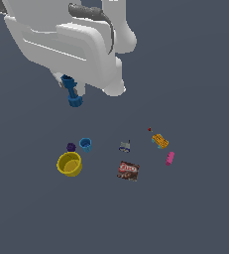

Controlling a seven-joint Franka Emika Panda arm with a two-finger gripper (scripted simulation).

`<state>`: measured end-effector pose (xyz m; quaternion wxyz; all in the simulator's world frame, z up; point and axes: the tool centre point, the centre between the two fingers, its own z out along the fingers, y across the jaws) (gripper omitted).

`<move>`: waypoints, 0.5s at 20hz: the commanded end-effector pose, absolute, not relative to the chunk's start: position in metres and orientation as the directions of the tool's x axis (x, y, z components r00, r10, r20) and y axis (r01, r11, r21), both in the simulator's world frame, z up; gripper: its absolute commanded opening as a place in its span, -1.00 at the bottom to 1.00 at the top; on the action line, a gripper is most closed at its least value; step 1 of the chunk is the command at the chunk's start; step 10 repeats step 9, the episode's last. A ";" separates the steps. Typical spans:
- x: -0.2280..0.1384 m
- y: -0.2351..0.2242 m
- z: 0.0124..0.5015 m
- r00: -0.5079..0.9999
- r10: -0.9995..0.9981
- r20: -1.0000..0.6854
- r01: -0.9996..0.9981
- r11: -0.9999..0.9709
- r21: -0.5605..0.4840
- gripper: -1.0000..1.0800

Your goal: Pick up a designated object from a clutter of objects.

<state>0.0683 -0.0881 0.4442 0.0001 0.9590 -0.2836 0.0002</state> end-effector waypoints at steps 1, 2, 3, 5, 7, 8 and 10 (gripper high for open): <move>0.071 -0.088 0.451 0.839 -0.544 0.000 -0.544 -0.839 0.000 -1.00; 0.072 -0.087 0.453 0.839 -0.544 0.000 -0.544 -0.839 0.000 -1.00; 0.073 -0.087 0.454 0.839 -0.544 0.000 -0.544 -0.839 0.000 -1.00; 0.074 -0.087 0.457 0.839 -0.544 0.000 -0.544 -0.839 0.000 -1.00; 0.075 -0.087 0.458 0.839 -0.544 0.000 -0.544 -0.839 0.000 -1.00; 0.075 -0.087 0.459 0.839 -0.544 0.000 -0.544 -0.839 0.000 -1.00; 0.075 -0.087 0.459 0.839 -0.544 0.000 -0.544 -0.839 0.000 -1.00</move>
